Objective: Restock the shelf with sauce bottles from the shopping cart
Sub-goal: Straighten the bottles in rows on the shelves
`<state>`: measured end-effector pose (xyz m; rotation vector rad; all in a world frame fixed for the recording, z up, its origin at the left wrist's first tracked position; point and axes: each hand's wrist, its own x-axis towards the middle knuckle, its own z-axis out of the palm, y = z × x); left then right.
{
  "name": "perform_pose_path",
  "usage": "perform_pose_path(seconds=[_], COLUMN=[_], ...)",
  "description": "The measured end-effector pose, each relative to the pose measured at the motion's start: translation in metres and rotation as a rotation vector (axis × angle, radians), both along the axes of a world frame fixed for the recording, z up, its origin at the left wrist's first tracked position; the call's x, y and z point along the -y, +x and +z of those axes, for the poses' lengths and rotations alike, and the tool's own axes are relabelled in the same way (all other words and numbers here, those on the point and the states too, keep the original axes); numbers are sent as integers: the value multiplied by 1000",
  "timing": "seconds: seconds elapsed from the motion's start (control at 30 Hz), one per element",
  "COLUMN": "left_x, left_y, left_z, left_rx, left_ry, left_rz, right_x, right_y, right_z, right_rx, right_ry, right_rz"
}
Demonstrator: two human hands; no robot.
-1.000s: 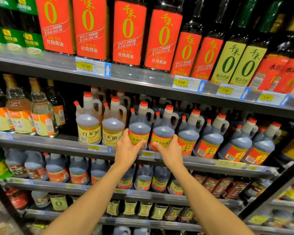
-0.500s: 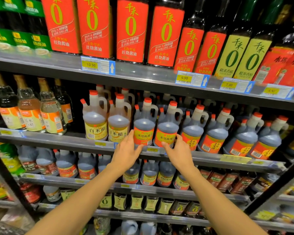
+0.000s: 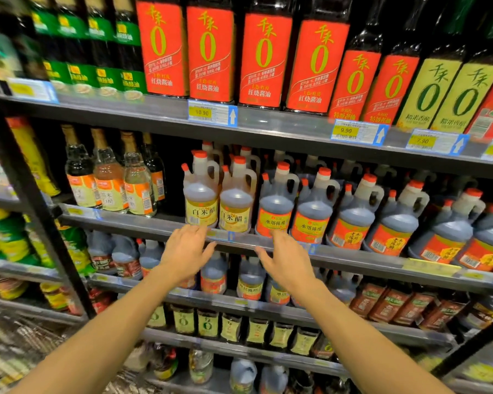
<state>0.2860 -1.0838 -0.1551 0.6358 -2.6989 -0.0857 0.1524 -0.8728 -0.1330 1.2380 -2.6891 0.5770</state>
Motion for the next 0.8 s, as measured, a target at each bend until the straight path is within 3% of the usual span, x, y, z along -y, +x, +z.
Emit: perform_pose_path(seconds=[0.17,0.27,0.57,0.8], left_x=[26,38,51,54], left_y=[8,2,-25,-40], left_z=[10,17,18,19], left_rx=[-215,-245,-321,-348], left_ry=[279,362,619,621], left_rz=[181,253,204,267], right_x=[67,90,123,136], right_y=[25,32,24,18], right_z=[-2,-1,-3,-2], right_rx=[265,369,450,467], right_ry=[-299,-462,-534,-567], right_rz=[-28,-89,-275,-331])
